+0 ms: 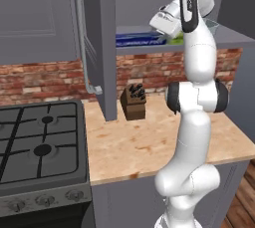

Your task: Retrieve the tupperware and aluminum foil from the cabinet and place them on the dining counter near the plate with lemon wedge and broccoli to prepare for storing leftovers.

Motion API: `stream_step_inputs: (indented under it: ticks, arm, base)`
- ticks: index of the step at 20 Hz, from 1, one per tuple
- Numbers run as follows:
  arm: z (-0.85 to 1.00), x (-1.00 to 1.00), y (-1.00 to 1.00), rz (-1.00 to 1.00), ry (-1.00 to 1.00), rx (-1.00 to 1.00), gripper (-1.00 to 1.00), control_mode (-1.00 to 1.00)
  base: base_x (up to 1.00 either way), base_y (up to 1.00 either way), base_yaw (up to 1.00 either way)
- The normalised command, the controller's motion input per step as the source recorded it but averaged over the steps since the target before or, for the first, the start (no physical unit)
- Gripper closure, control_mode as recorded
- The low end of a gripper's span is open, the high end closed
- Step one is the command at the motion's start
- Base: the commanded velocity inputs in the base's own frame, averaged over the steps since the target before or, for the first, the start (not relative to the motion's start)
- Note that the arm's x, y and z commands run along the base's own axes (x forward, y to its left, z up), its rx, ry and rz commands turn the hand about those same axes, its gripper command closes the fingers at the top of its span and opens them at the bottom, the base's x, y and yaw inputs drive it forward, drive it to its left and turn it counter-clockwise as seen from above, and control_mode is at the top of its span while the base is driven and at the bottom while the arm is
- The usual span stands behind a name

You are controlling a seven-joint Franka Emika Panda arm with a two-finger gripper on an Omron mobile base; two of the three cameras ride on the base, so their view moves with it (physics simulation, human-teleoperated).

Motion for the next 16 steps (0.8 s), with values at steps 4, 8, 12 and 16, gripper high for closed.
stream_step_inputs:
  ticks: [4,8,12,16]
  arm:
    - [-0.82,0.0,-0.15,0.02,-0.07,-0.02,-1.0,-1.0]
    - [-0.75,-0.04,-0.04,-0.02,-0.18,0.0,1.0,-1.0]
    - [-0.04,-0.68,0.01,-0.04,-0.21,0.0,1.0,-1.0]
    - [0.0,-1.0,0.09,-0.04,-0.37,0.0,1.0,-1.0]
  base:
    - [0.0,0.0,0.0]
    - [0.0,0.0,0.0]
    - [0.0,0.0,0.0]
    - [0.0,0.0,0.0]
